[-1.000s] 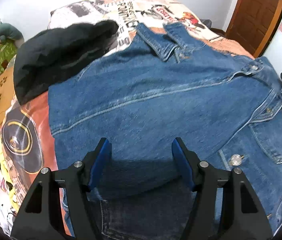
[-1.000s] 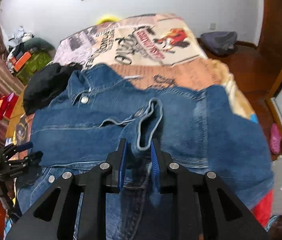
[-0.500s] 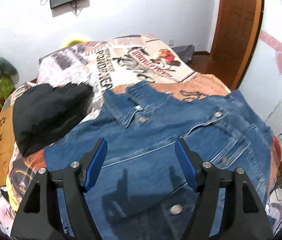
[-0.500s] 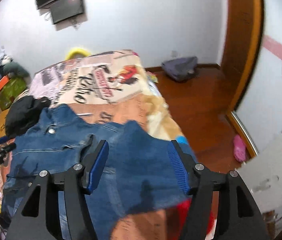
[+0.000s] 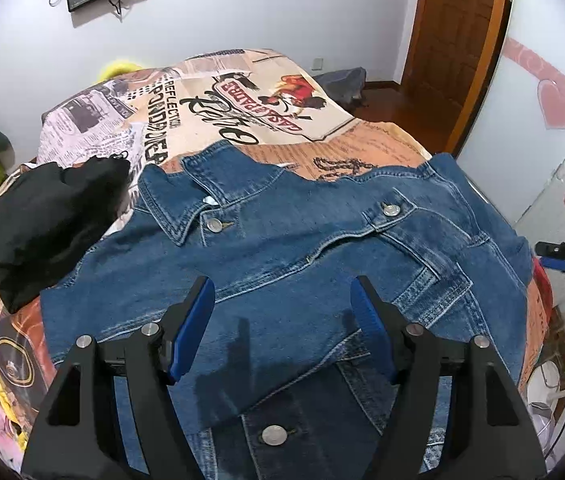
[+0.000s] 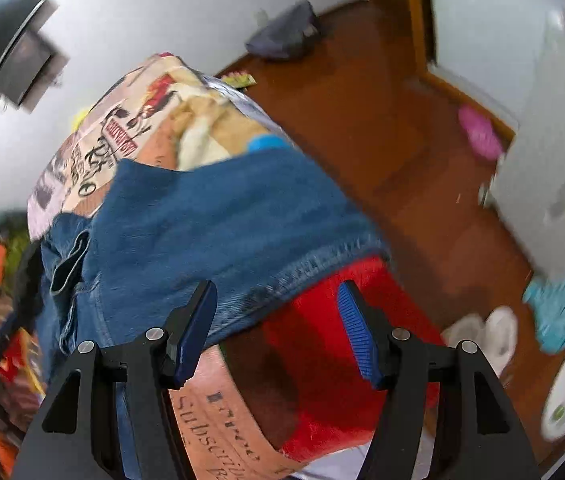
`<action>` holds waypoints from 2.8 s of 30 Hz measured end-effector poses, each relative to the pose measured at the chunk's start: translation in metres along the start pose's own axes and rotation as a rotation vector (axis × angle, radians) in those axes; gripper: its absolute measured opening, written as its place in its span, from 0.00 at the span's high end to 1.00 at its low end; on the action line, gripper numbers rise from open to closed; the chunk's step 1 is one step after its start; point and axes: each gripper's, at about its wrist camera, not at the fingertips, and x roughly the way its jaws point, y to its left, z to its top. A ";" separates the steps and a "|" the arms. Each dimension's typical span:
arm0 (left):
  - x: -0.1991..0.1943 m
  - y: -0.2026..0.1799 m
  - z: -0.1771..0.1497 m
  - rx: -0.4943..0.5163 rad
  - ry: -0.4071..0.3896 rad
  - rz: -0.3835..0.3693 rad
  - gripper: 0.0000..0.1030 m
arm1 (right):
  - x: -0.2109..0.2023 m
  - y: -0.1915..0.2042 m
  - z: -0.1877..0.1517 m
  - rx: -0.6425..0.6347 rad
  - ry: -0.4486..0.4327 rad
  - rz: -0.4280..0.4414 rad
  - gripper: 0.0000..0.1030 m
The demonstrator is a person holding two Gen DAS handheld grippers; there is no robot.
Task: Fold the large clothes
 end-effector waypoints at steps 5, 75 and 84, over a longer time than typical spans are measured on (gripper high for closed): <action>0.007 0.000 -0.001 -0.010 0.016 0.000 0.33 | 0.014 -0.012 0.003 0.086 -0.036 0.078 0.43; -0.023 0.025 -0.030 0.009 -0.036 0.030 0.33 | -0.059 0.201 -0.030 -0.576 -0.233 0.009 0.47; -0.010 0.011 -0.028 0.033 -0.006 0.021 0.33 | -0.023 0.105 -0.001 -0.126 -0.127 0.102 0.47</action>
